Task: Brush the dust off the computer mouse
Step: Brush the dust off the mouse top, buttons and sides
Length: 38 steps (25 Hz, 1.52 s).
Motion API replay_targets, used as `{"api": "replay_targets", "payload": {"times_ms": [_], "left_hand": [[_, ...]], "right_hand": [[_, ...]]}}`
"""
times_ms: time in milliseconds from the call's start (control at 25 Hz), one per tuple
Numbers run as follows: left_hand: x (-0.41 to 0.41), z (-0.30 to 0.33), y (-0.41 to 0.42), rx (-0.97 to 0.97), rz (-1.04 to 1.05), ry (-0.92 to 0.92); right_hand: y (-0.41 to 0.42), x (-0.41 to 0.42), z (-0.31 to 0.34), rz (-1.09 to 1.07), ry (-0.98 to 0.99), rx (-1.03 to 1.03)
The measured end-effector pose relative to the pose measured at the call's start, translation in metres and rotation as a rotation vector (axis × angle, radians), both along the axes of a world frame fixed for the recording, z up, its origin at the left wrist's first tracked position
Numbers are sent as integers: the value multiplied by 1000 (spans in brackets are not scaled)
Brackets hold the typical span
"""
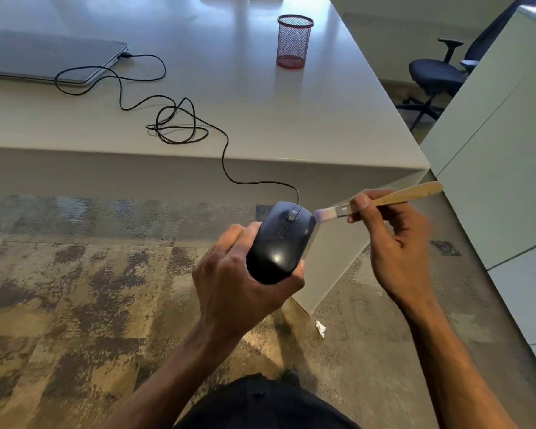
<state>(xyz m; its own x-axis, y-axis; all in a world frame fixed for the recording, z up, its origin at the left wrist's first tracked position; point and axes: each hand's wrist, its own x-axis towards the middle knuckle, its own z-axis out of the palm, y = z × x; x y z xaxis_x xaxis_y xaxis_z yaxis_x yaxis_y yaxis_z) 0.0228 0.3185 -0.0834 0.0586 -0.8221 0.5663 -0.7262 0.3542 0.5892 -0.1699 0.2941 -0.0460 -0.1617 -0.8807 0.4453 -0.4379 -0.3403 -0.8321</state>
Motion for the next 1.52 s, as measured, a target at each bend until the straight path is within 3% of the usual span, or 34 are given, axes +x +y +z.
{"api": "replay_targets", "payload": {"times_ms": [240,480,560,760,960,1040,1160,1240,1400,1520], "left_hand": [[-1,-3,-1,-21,-2,-15],[0,-4,1,-27,-35,-36],[0,-4,0,-18,-27,-41],[0,-4,0,-28,-12,-50],[-2,-4,1,-48,-29,-56],[-2,-4,1,-50,-37,-61],[-2,-4,2,-48,-30,-65],[-3,-4,2,-53,-36,-68],[-5,-5,2,-52,-42,-82],[-6,-4,1,-59,-38,-75]], "right_hand": [[12,14,7,203,-74,-42],[-4,18,8,-46,72,-64],[-2,21,11,-49,39,-117],[15,31,19,296,27,-122],[4,26,15,87,207,-156],[0,25,18,-13,164,-152],[2,27,24,60,20,-119],[-1,29,21,105,41,-55],[-12,30,15,-43,72,-55],[-13,31,15,83,15,-64]]}}
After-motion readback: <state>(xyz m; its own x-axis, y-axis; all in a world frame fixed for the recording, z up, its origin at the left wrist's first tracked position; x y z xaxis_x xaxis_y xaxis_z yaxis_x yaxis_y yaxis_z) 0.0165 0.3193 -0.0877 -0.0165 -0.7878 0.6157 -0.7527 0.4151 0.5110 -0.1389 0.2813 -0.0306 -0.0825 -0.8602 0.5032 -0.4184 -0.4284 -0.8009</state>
